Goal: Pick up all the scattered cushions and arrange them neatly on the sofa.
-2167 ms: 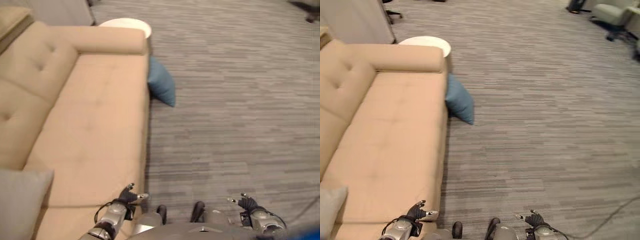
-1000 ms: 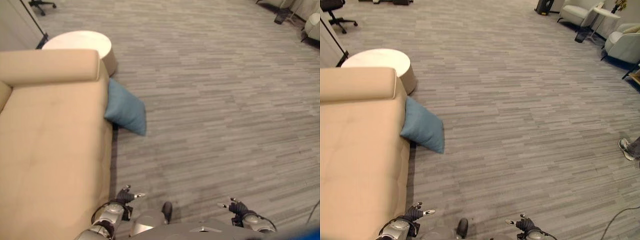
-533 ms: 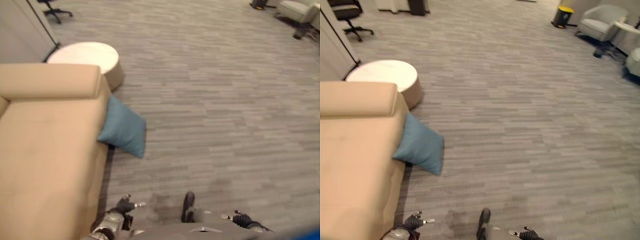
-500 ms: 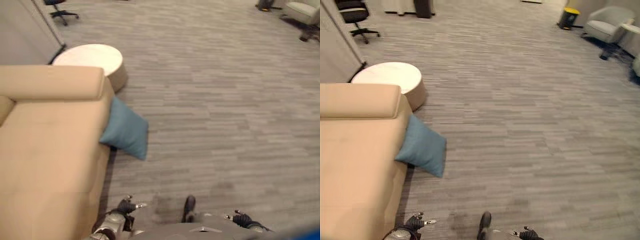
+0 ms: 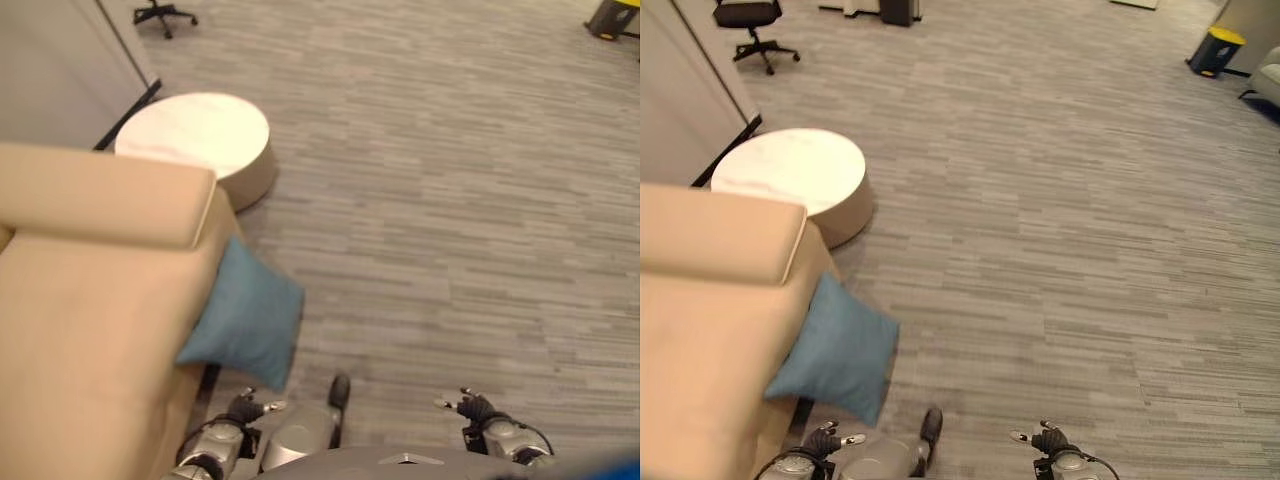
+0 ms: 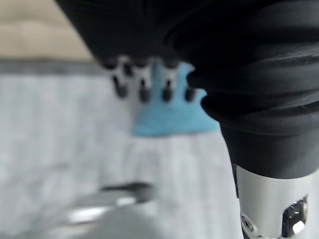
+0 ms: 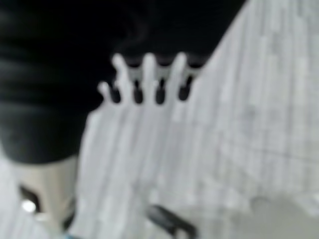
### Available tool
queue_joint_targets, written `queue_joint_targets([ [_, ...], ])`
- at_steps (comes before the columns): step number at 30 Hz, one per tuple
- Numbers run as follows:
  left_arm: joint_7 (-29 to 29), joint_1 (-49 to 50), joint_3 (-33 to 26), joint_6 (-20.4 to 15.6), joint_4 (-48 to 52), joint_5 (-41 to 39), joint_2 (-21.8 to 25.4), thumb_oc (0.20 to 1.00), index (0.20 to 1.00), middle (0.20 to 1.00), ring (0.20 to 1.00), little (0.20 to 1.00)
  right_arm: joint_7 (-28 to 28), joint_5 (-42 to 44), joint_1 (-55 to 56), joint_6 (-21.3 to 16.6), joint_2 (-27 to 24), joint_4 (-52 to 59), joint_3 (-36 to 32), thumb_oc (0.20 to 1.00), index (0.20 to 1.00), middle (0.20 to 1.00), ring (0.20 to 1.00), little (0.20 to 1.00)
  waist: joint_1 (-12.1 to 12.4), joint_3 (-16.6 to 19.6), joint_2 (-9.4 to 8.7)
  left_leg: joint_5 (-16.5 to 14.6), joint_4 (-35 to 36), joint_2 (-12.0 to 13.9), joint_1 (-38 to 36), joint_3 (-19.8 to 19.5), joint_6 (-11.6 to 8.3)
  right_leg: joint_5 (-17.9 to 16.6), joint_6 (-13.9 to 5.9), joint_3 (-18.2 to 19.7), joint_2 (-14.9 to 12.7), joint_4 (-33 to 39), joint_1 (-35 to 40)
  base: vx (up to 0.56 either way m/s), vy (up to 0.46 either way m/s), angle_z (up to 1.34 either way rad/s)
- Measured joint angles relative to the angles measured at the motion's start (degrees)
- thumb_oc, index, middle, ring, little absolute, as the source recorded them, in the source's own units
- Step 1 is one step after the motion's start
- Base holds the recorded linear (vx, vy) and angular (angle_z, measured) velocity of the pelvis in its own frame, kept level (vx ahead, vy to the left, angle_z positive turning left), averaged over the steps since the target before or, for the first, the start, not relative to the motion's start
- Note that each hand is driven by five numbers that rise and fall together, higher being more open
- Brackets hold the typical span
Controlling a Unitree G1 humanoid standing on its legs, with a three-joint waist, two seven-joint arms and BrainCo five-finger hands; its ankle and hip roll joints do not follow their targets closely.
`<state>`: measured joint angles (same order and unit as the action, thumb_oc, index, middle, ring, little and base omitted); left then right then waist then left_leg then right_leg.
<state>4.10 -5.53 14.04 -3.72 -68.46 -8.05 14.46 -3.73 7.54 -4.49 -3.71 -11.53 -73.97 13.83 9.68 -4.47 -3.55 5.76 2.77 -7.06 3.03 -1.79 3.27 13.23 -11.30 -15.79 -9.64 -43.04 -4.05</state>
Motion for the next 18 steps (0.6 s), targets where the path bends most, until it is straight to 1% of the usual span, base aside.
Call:
queue_joint_targets([
  [1, 0.0, -0.8, 0.5, -0.1, 0.0, 0.0, 0.1, 1.0, 1.0, 1.0, 1.0, 1.0, 0.1, 0.0, -0.1, 0.1, -0.1, -0.1, 0.0, 1.0, 1.0, 1.0, 1.0, 1.0, -0.2, -0.1, -0.03, -1.1, -0.1, -0.6, -1.1, -0.6, 0.74, -0.4, -0.42, 1.2, -0.6, -2.9, -3.5, 0.23, -0.052, 0.34],
  [2, 0.0, -2.0, 1.4, -0.1, -0.3, 0.1, 0.0, 1.0, 1.0, 1.0, 1.0, 1.0, 0.1, 0.0, -0.1, 0.2, -0.4, 0.0, 0.0, 1.0, 1.0, 1.0, 1.0, 1.0, -1.3, -0.1, 0.13, -2.0, -0.1, -0.9, -2.7, -1.5, 2.05, -0.4, -0.26, 1.7, -0.9, -4.3, -6.3, 0.26, -0.11, 0.39],
  [3, 0.0, -2.0, 2.2, 0.0, -0.3, 0.1, -0.1, 1.0, 1.0, 1.0, 1.0, 1.0, 0.1, 0.0, -0.3, 0.2, -0.6, 0.5, 0.0, 1.0, 1.0, 1.0, 1.0, 1.0, -1.6, -0.1, 0.26, -2.7, 0.2, -1.1, -4.6, -2.2, 2.0, -0.2, 0.09, 1.9, -0.9, -3.2, -8.4, 0.28, -0.163, 0.4],
  [4, 0.0, -2.2, 2.8, -0.2, -0.3, 0.0, -0.4, 1.0, 1.0, 1.0, 1.0, 1.0, 0.2, 0.0, 0.0, 0.2, -0.7, 1.9, 0.5, 1.0, 1.0, 1.0, 1.0, 1.0, -1.5, -0.4, 1.01, -4.0, 0.2, -1.3, -6.6, -3.8, 0.12, -0.3, 1.13, 2.3, 0.5, 6.5, -10.0, 0.27, -0.174, 0.4],
  [5, 0.0, -2.4, 2.9, -0.2, -0.4, 0.1, -0.5, 1.0, 1.0, 1.0, 1.0, 1.0, 0.3, 0.0, 0.1, 0.2, -0.7, 2.3, 0.7, 1.0, 1.0, 1.0, 1.0, 1.0, -1.7, -0.4, 1.04, -4.7, 0.1, -1.4, -7.2, -5.4, -0.99, -1.1, 2.45, 3.6, 2.1, 15.0, -10.2, 0.48, -0.242, 0.96],
  [6, 0.0, -2.7, 3.4, -0.3, -0.3, 0.1, -0.8, 1.0, 1.0, 1.0, 1.0, 1.0, 0.5, 0.0, -0.2, 0.2, -0.7, 2.3, 0.5, 1.0, 1.0, 1.0, 1.0, 1.0, -2.3, -0.5, 0.5, -4.8, 0.4, -2.5, -8.8, -8.4, -1.08, -5.0, 4.31, 5.1, 3.1, 24.1, -11.3, 0.49, -0.242, 1.16],
  [7, 0.1, -3.1, 3.1, -0.4, -0.7, 0.1, -1.4, 1.0, 1.0, 1.0, 1.0, 1.0, 0.6, 0.0, -0.1, 0.3, -0.8, 2.4, 0.7, 1.0, 1.0, 1.0, 1.0, 1.0, -2.3, -0.4, 1.34, -6.6, -0.6, -2.5, -9.1, -13.3, -2.63, -5.8, 5.56, 10.7, 6.4, 28.3, -11.3, 0.52, -0.276, 1.65],
  [8, 0.1, -3.5, 2.7, -0.3, -2.5, 0.0, -2.1, 1.0, 1.0, 1.0, 1.0, 1.0, 0.6, 0.0, 0.5, 0.3, -0.9, 2.9, 1.1, 1.0, 1.0, 1.0, 1.0, 1.0, -3.1, -0.1, 2.09, -7.9, -2.2, -2.0, -8.9, -17.4, -3.37, -7.1, 7.05, 16.8, 10.2, 34.6, -9.7, 0.29, -0.22, 1.73],
  [9, 0.1, -4.3, 2.8, -0.3, -3.0, -0.1, -2.5, 1.0, 1.0, 1.0, 1.0, 1.0, 0.6, 0.0, 0.7, 0.6, -0.7, 2.8, 1.2, 1.0, 1.0, 1.0, 1.0, 1.0, -3.1, -0.2, 2.47, -9.0, -2.9, -1.8, -8.8, -21.6, -5.13, -8.7, 7.24, 18.1, 12.2, 37.5, -8.8, 0.28, -0.287, 2.41],
  [10, 0.1, -3.9, 2.8, -0.8, -2.6, -0.2, -2.2, 1.0, 1.0, 1.0, 1.0, 1.0, 0.8, 0.0, 0.4, 0.9, -0.5, 2.6, 1.5, 1.0, 1.0, 1.0, 1.0, 1.0, -1.3, 0.0, 1.74, -9.6, -2.7, -1.8, -10.2, -22.7, -6.12, -12.3, 10.04, 13.0, 12.7, 39.3, -7.9, 0.16, -0.203, 1.92],
  [11, 0.2, -3.0, 2.9, -0.9, -2.1, -0.3, -2.3, 1.0, 1.0, 1.0, 1.0, 1.0, 0.8, 0.0, 0.1, 0.9, -0.4, 2.7, 1.7, 1.0, 1.0, 1.0, 1.0, 1.0, -0.2, 0.5, 0.59, -9.4, -3.0, -3.1, -10.3, -23.0, -5.83, -14.6, 11.8, 9.5, 12.0, 40.6, -7.1, 0.14, -0.193, 1.96],
  [12, 0.9, -1.3, 2.8, -0.5, -2.6, -0.3, -0.9, 1.0, 1.0, 1.0, 1.0, 1.0, 0.6, -0.1, 0.2, 0.2, -1.1, 3.0, 2.2, 1.0, 1.0, 1.0, 1.0, 1.0, 0.3, 1.5, -2.19, -9.7, -8.0, -7.9, -9.6, -23.8, -5.23, -21.8, 16.18, 9.6, 9.4, 44.9, -5.0, 0.05, -0.106, 1.11],
  [13, 1.0, 0.3, 2.9, -0.4, -2.5, -0.3, -0.9, 1.0, 1.0, 1.0, 1.0, 1.0, 0.4, 0.0, -1.5, 0.0, -1.7, 2.9, 1.7, 1.0, 1.0, 1.0, 1.0, 1.0, 0.6, 1.2, -2.14, -9.8, -12.0, -8.5, -7.6, -22.3, -4.9, -22.9, 16.65, 10.7, 8.8, 45.1, -4.8, 0.06, -0.157, 1.23],
  [14, 0.9, 1.3, 2.9, -0.4, -2.5, -0.4, -0.6, 1.0, 1.0, 1.0, 1.0, 1.0, 0.2, 0.0, -2.1, -0.6, -2.0, 3.7, 1.4, 1.0, 1.0, 1.0, 1.0, 1.0, 0.8, 1.0, -2.53, -11.2, -15.0, -8.7, -5.6, -20.4, -3.04, -22.3, 16.26, 12.0, 7.3, 46.1, -3.8, 0.04, -0.153, 1.03],
  [15, 0.9, 1.6, 2.9, -0.4, -2.5, -0.4, -0.3, 1.0, 1.0, 1.0, 1.0, 1.0, 0.0, 0.0, -2.1, -1.0, -2.4, 4.9, 1.0, 1.0, 1.0, 1.0, 1.0, 1.0, 0.7, 0.7, -3.19, -12.1, -16.1, -7.4, -3.5, -18.9, -2.09, -21.9, 16.02, 10.3, 6.2, 48.0, -2.5, 0.04, -0.134, 1.46],
  [16, 1.0, 0.7, 2.9, -0.6, -2.3, -0.4, -0.3, 1.0, 1.0, 1.0, 1.0, 1.0, -0.2, 0.0, -2.2, -1.0, -2.9, 5.3, 0.9, 1.0, 1.0, 1.0, 1.0, 1.0, 1.6, -0.1, -3.17, -12.7, -16.3, -3.9, -0.9, -17.2, -3.08, -21.1, 16.23, 7.7, 6.2, 48.2, -2.3, 0.03, -0.128, 1.76],
  [17, 1.0, -0.4, 2.9, -0.6, -2.2, -0.4, -0.7, 1.0, 1.0, 1.0, 1.0, 1.0, -0.5, 0.0, -2.7, -0.9, -4.0, 5.4, 1.0, 1.0, 1.0, 1.0, 1.0, 1.0, 2.5, -1.7, -2.6, -12.7, -16.7, 0.3, 2.0, -15.2, -3.87, -20.1, 16.74, 4.2, 6.4, 48.2, -1.7, 0.0, -0.071, 1.49],
  [18, 0.9, 0.1, 3.0, -0.5, -2.2, -0.4, -0.9, 1.0, 1.0, 1.0, 1.0, 1.0, -0.5, 0.0, -3.6, -1.0, -4.1, 5.7, 1.2, 1.0, 1.0, 1.0, 1.0, 1.0, 2.7, -2.7, -2.59, -12.3, -16.6, 2.1, 3.5, -14.2, -4.37, -19.6, 16.78, 2.6, 6.4, 48.2, -0.9, 0.04, -0.103, 1.17],
])
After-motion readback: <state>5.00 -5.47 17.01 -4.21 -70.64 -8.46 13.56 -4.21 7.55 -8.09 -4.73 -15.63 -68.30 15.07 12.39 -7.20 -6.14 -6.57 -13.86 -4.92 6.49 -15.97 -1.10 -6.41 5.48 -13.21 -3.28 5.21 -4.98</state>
